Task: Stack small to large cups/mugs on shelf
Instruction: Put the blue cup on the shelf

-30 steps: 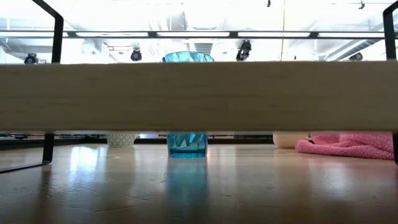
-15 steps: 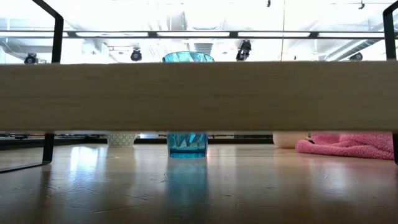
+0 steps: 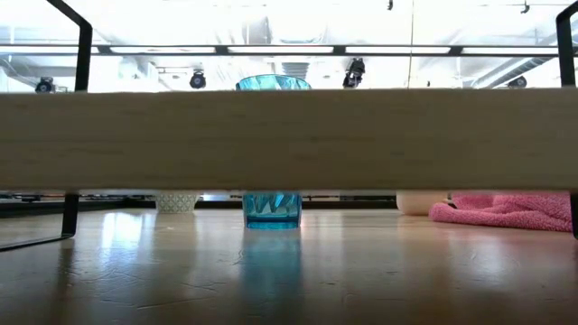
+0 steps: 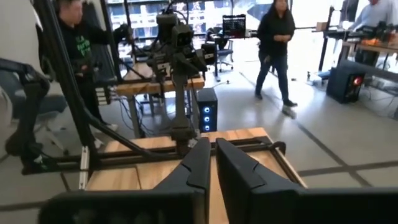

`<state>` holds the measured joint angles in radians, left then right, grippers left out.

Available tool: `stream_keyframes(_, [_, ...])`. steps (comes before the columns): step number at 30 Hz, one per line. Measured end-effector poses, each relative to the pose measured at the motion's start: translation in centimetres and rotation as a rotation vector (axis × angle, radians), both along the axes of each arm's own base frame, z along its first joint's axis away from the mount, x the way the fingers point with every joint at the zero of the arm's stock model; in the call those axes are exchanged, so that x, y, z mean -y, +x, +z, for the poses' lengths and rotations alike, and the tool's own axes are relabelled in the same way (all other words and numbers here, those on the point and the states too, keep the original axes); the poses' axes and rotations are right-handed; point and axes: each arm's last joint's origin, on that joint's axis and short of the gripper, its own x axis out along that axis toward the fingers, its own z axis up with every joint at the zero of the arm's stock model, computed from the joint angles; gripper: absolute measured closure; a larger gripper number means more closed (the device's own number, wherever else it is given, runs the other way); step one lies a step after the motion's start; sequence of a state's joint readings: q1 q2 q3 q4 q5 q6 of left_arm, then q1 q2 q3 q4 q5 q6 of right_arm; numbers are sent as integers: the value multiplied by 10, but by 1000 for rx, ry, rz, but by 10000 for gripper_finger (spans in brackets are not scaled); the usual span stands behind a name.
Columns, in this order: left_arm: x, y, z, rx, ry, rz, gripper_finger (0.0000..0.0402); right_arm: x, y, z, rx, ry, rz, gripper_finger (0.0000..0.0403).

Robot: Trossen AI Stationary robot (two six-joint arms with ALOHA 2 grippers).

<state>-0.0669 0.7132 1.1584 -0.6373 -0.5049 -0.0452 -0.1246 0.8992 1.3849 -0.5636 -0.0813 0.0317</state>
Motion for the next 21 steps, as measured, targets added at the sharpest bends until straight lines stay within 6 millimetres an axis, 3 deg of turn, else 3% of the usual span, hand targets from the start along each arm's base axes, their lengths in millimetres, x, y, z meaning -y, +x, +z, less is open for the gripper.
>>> stream_keyframes(11, [0,0,1,12,-1,0,299,2,12,-6,-41,98,-39,252])
stream_keyframes(16, [0,0,1,11,-1,0,299,3,18,-11,-90,9,-31,235])
stream_keyframes(21, [0,0,1,11,-1,0,299,4,25,-14,-105,52,-36,237])
